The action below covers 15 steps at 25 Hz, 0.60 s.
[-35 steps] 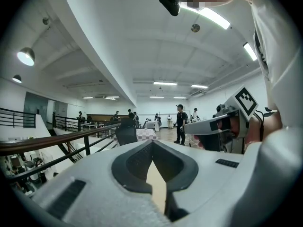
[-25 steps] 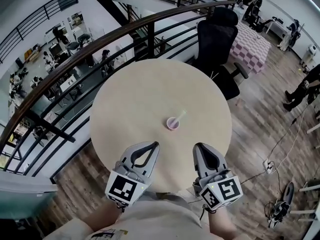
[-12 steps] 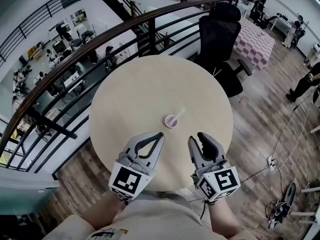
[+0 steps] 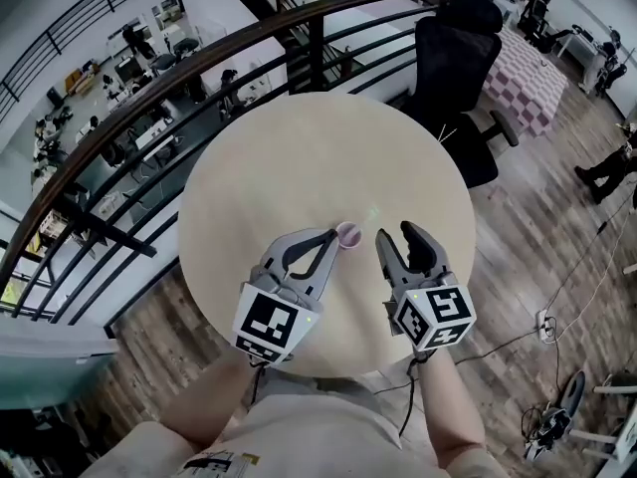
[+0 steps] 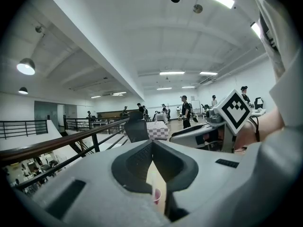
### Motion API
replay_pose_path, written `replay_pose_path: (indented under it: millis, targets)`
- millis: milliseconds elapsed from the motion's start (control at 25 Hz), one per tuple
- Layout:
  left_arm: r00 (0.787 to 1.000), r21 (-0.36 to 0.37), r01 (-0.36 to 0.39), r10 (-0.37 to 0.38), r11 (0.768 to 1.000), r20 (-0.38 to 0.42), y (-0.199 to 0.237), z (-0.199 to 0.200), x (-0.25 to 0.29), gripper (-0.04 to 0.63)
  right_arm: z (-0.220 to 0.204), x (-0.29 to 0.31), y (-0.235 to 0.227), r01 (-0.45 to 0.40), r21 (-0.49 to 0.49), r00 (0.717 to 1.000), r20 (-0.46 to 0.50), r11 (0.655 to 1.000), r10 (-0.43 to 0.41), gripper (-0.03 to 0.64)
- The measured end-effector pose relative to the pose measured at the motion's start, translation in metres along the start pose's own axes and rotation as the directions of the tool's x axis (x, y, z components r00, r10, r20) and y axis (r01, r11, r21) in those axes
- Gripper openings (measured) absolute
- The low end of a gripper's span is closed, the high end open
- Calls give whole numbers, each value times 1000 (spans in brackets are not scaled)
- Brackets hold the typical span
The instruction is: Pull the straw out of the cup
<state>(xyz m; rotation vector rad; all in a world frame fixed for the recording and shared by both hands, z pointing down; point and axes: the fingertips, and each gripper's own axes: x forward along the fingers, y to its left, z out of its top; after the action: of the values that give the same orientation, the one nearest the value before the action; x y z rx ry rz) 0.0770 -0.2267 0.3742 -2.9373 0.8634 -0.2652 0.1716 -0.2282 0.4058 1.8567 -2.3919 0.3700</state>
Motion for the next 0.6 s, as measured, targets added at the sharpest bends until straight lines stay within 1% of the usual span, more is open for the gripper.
replay_pose_path:
  millis: [160,280,400,600]
  targets:
    - [999,-31,-18,17,999,-28,18,-18,22,14,-15,33,-23,16,-5,999,-29,1000,-16,173]
    - [998,-56,-25,22,998,-54,27,-37,40,14,-39,51,-40,34,-8,996,-79,999,-34,179]
    - [997,-99,-21,13,995,-78,34,-59,55,14,-67,64,-51,46,3,990,-133,999,-46,183]
    - [990,-127,-4,-14,992,-138,40,-97,80,14,-103,92,-61,48,49,981,-190,998,-38,184]
